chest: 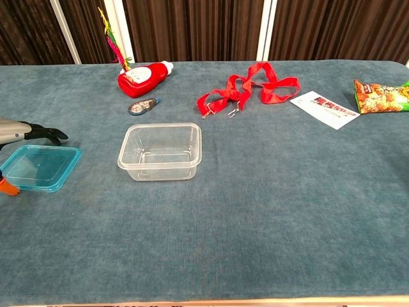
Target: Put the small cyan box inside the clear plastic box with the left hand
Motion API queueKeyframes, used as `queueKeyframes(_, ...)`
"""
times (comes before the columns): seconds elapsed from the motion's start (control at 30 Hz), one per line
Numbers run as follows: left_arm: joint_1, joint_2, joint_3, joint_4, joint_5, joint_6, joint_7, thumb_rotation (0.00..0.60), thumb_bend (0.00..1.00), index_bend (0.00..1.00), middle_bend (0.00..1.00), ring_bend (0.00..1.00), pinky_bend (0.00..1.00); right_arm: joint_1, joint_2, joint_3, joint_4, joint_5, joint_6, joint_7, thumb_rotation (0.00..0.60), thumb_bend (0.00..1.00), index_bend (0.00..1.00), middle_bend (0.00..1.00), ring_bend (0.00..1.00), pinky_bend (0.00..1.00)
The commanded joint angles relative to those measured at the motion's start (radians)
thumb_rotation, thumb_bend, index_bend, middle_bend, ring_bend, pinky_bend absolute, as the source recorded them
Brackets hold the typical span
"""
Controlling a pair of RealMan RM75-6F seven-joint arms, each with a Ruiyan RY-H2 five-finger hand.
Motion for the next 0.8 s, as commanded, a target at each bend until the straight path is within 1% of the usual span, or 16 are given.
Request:
queueKeyframes(0.03, -0.001, -0.006, 0.000, 0.003, -0.006, 0.000, 0.010, 0.600, 0.05, 0.00, 0.14, 0.00, 0.00, 0.000, 0.000, 0.000, 0.000, 0.001, 0.000, 0.000, 0.600, 0.31, 0.04, 0.04, 0.04, 0.00)
queueKeyframes(0.3, -0.001, -0.020, -0.002, 0.007, -0.019, 0.006, 0.044, 0.600, 0.05, 0.00, 0.14, 0.00, 0.00, 0.000, 0.002, 0.001, -0.002, 0.005, -0.003, 0.003, 0.600, 0.31, 0.04, 0.04, 0.04, 0.00)
queueKeyframes(0.4, -0.001, -0.021, -0.002, 0.006, -0.025, 0.007, 0.054, 0.600, 0.06, 0.00, 0.16, 0.00, 0.00, 0.000, 0.003, 0.001, -0.003, 0.004, -0.003, 0.002, 0.600, 0.31, 0.04, 0.04, 0.04, 0.00)
queueKeyframes(0.57, 0.005, -0.024, -0.002, 0.011, -0.021, 0.027, 0.054, 0.600, 0.10, 0.00, 0.20, 0.00, 0.00, 0.000, 0.003, 0.000, -0.005, 0.006, -0.005, 0.004, 0.600, 0.31, 0.04, 0.04, 0.04, 0.00)
queueKeyframes(0.7, 0.004, -0.029, 0.002, 0.023, -0.021, 0.023, 0.055, 0.600, 0.14, 0.00, 0.22, 0.00, 0.00, 0.001, 0.004, 0.000, -0.007, 0.007, -0.008, 0.007, 0.600, 0.31, 0.04, 0.04, 0.04, 0.00)
queueKeyframes(0.8, 0.005, -0.032, 0.001, 0.027, -0.024, 0.024, 0.053, 0.600, 0.21, 0.00, 0.24, 0.00, 0.00, 0.000, 0.005, 0.000, -0.008, 0.009, -0.008, 0.009, 0.600, 0.31, 0.04, 0.04, 0.04, 0.00)
